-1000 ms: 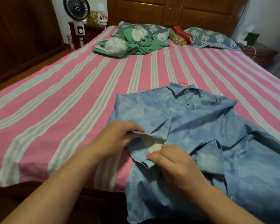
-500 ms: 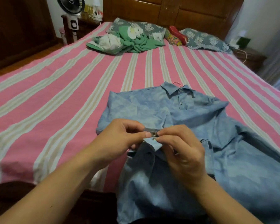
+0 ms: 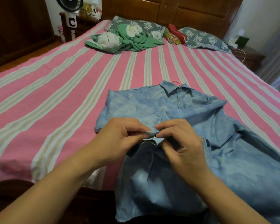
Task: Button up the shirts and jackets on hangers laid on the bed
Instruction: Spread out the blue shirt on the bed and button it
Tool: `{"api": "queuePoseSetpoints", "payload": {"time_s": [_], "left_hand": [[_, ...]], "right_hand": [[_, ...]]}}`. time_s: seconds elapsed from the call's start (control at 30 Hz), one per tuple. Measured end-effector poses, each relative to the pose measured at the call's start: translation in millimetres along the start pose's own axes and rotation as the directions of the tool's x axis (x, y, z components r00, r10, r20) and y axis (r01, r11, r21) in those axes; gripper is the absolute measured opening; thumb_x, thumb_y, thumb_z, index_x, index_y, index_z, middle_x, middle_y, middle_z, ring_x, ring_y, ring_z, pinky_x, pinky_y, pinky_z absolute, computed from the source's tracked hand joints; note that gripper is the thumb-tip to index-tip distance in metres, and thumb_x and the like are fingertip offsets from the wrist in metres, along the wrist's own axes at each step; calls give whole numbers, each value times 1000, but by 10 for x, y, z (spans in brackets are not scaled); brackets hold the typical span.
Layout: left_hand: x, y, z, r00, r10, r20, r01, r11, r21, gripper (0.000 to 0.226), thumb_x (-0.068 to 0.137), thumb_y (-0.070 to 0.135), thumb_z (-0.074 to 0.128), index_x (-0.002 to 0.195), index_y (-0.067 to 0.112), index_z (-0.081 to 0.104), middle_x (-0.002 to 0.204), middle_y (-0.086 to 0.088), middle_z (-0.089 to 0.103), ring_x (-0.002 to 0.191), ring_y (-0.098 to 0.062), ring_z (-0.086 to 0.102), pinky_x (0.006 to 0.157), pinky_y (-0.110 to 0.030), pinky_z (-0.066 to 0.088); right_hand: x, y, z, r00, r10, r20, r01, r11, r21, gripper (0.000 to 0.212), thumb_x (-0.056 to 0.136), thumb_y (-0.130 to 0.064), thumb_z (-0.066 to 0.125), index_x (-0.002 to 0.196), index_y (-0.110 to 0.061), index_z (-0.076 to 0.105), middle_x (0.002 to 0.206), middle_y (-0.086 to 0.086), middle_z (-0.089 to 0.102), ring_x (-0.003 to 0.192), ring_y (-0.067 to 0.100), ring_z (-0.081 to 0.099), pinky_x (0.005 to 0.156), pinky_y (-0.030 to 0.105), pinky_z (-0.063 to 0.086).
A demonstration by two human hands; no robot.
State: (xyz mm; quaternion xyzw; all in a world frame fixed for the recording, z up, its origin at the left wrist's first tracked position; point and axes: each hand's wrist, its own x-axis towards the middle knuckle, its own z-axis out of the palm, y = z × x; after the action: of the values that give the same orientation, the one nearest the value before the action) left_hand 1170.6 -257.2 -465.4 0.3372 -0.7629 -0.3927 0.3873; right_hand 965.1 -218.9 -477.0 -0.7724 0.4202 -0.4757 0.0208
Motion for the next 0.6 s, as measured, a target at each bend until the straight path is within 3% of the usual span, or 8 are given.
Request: {"api": "queuePoseSetpoints", "payload": {"time_s": [0.13,0.3,0.47,0.6], "left_hand": [[9,-56,-12,992,123,-1,-121,981,149,16,87,23,71,98,22,82,77,22,65,77,3,65,70,-7,41],[-2,-69,25,989,143,-20,-139,980,141,13,90,23,71,95,18,81,86,13,69,79,-2,67,69,-17,49],[-17,-34,84,991,134,15,-134,967,216,30,78,49,75,97,26,72,92,16,69,89,-5,66,77,-20,48],[-9,-62,179,972,223,-71,-188,925,331,18,79,15,77,92,23,67,85,15,64,81,-1,61,71,-13,43]], "right_hand": [[23,12,-11,998,56,36,-55,998,-8,32,66,19,72,83,-8,69,92,-5,69,92,16,64,80,33,51],[41,30,-25,986,139,94,-136,990,-34,37,69,12,71,94,-15,68,89,-10,64,85,11,63,76,28,51],[51,2,-30,966,214,143,-214,977,-12,49,70,8,67,110,-22,68,91,-16,64,84,3,63,77,16,49],[75,-39,-15,965,202,167,-206,978,8,47,72,5,64,111,-21,69,93,-16,64,87,7,63,79,19,50]]}}
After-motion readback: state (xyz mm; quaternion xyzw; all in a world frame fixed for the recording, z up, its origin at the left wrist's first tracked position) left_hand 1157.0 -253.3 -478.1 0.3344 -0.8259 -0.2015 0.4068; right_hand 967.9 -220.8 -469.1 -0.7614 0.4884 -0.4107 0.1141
